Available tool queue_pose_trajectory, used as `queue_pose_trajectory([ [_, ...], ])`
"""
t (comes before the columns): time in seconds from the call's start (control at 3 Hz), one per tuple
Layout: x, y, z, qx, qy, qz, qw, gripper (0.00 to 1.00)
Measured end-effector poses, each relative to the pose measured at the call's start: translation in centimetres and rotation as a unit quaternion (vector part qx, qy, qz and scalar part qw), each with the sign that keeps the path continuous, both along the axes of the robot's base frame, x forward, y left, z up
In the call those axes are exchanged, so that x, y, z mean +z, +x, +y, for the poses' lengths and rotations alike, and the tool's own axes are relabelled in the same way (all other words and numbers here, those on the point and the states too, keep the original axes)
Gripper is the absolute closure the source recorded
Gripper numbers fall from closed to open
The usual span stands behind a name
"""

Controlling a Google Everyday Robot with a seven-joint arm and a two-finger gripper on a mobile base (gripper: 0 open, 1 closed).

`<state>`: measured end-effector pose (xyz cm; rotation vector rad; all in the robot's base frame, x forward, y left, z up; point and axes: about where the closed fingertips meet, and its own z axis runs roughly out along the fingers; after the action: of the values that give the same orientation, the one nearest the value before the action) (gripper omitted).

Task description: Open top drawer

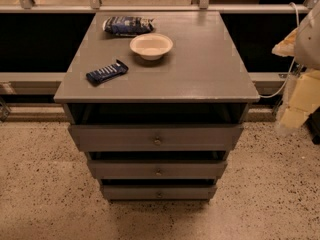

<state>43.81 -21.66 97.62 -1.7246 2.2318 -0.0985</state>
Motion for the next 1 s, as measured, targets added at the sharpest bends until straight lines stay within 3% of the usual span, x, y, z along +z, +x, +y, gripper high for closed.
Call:
queue_pose_trajectory([
  [0.33,0.0,0.0,0.0,0.0,0.0,0.0,1.0,0.0],
  [0.67,-0.8,0.9,0.6,0.022,0.012,-0.023,0.9994,0.0],
  [1.0,-4.4,1.5,2.5,0.05,0.036,-0.043,0.9972,0.0],
])
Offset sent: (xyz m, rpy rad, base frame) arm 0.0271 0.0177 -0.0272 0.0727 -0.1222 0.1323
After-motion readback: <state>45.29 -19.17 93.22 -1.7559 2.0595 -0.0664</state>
